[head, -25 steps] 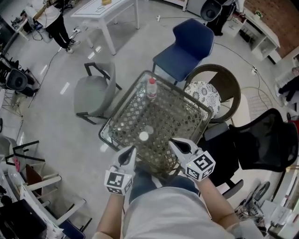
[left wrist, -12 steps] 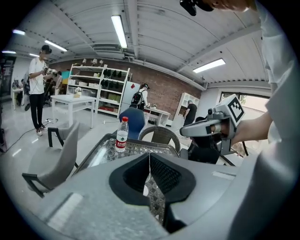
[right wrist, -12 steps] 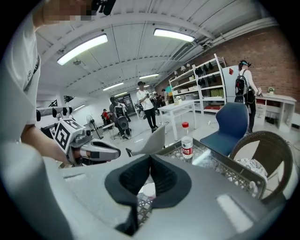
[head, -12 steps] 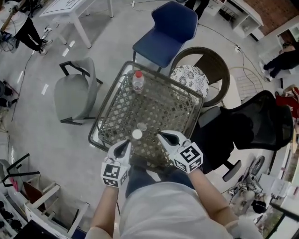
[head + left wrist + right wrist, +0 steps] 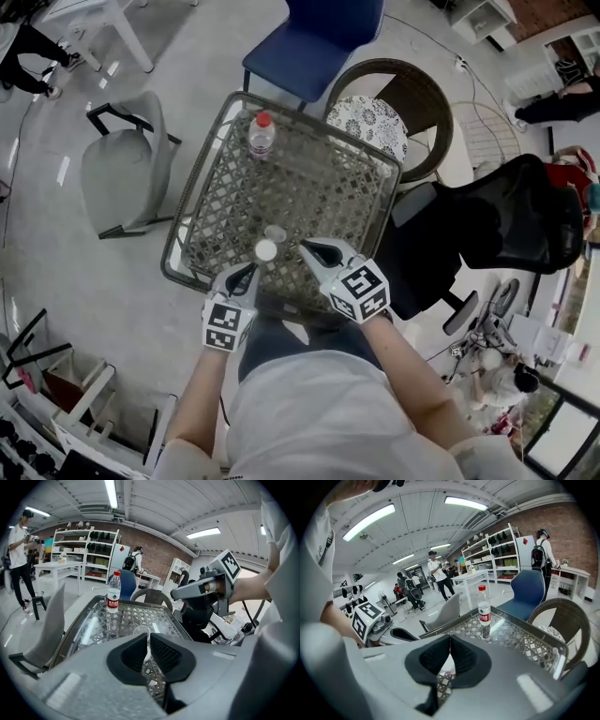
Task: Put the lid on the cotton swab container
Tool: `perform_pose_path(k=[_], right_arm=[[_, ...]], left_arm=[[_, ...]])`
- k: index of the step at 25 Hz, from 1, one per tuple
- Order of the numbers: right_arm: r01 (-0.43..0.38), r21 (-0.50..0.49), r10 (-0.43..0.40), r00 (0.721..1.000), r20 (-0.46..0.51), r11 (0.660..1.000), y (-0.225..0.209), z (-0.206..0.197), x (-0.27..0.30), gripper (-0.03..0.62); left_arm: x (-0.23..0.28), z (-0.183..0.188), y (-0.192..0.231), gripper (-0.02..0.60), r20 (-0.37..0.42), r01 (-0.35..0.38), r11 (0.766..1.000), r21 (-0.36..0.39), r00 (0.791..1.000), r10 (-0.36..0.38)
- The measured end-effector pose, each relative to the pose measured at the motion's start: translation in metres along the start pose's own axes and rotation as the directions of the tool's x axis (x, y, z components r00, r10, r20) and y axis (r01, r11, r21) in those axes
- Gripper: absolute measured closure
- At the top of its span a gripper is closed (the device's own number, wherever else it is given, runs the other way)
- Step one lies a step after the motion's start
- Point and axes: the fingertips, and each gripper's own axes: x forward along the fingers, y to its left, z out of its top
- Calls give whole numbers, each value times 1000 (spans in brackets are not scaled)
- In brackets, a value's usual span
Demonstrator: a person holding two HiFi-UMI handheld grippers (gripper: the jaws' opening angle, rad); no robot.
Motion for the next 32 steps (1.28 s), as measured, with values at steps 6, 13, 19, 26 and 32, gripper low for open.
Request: perform_pose_path(k=[6,13,19,26,32], right_arm=[[37,-33,-39,997,-71,999,-3,-25,23,583],[62,8,-61,987,-150,998,-10,-56,44,525],[83,48,-72,977,-199,995,-18,-81,66,462],[95,61,-81,975,-206,994,-25,-90,85,426],[79,39,-69,975,-213,996,-28,-88,99,415]], left_arm=[[24,-31,1,442,-85,48,999,10,995,-47],[45,-65,5,396,-170,103,994,41,981,-95],[60,-86,10,370,-228,143,988,63,966,-125],[71,-97,10,364,-256,194,978,80,952,-168],[82,-102,10,364,-272,211,973,92,945,-179]])
